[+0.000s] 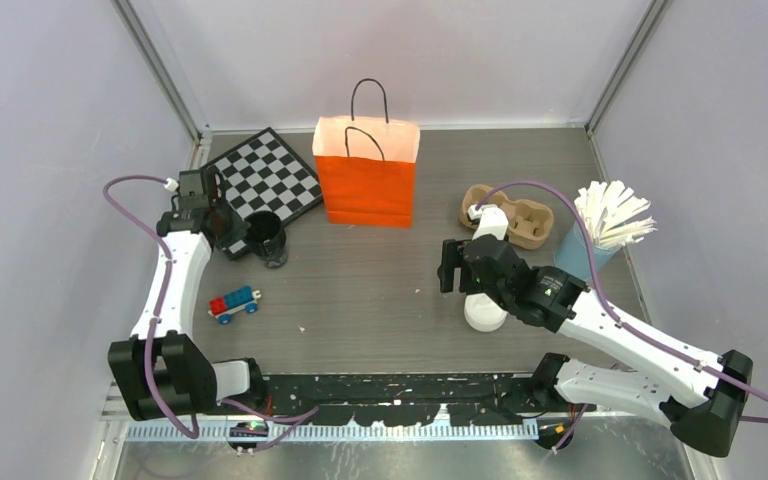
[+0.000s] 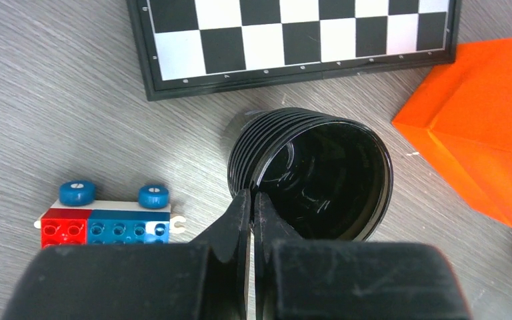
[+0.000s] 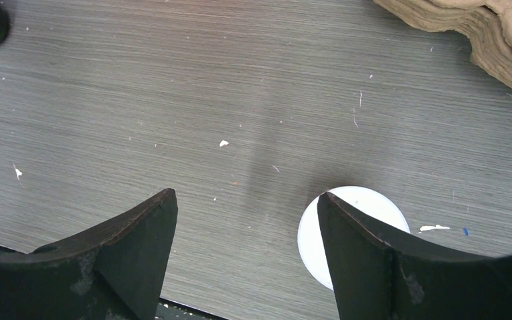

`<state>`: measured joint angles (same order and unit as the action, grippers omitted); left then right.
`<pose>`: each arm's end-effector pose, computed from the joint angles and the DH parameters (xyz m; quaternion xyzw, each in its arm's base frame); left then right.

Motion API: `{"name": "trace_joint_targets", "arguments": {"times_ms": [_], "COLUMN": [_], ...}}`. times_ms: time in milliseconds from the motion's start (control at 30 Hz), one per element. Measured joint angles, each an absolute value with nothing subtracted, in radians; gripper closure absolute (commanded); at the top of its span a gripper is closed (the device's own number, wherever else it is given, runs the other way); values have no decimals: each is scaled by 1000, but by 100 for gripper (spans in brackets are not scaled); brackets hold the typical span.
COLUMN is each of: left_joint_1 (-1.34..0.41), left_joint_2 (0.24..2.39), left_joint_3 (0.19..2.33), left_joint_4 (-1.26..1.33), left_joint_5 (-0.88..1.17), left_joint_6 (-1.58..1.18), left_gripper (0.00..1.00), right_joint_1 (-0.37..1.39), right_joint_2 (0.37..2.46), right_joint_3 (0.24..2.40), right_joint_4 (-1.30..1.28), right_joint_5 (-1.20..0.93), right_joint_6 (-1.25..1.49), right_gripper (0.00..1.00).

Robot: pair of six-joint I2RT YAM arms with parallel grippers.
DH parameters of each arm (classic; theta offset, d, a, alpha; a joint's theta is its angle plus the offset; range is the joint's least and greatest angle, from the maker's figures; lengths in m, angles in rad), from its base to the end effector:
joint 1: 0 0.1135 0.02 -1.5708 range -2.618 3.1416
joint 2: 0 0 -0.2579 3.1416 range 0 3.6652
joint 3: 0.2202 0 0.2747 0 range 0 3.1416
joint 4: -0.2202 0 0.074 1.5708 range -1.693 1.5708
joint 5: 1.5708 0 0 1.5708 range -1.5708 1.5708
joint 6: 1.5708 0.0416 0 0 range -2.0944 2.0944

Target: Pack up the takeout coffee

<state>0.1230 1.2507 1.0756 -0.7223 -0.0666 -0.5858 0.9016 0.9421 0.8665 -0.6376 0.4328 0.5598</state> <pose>0.2828 0.0378 0.2804 -0.3377 0.8809 -0.0451 0.3286 0.1531 0.1654 0.2885 -0.0631 0.8905 0.1256 0.4327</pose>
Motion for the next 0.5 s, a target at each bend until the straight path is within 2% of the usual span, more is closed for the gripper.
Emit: {"name": "trace_joint_targets", "arguments": {"times_ms": [367, 433, 467, 500], "left_joint_1": [123, 123, 123, 123], "left_joint_2": [1251, 1251, 1251, 1251], "left_joint_3": [1154, 1158, 1159, 1159], "left_joint_4": [-780, -781, -781, -782], "left_joint_5": [20, 24, 25, 27], "left_joint_6": [-559, -548, -542, -537], "left_gripper": [100, 92, 93, 100], "right_joint_1": [902, 902, 902, 902], "right_joint_2": [927, 926, 926, 926], "right_joint_3": [867, 867, 867, 867], "right_joint_4": [-612, -607, -606, -606], "right_joint_5": [379, 379, 379, 379], "right_joint_6": [556, 554, 554, 554], "right_gripper": [19, 19, 19, 19]}}
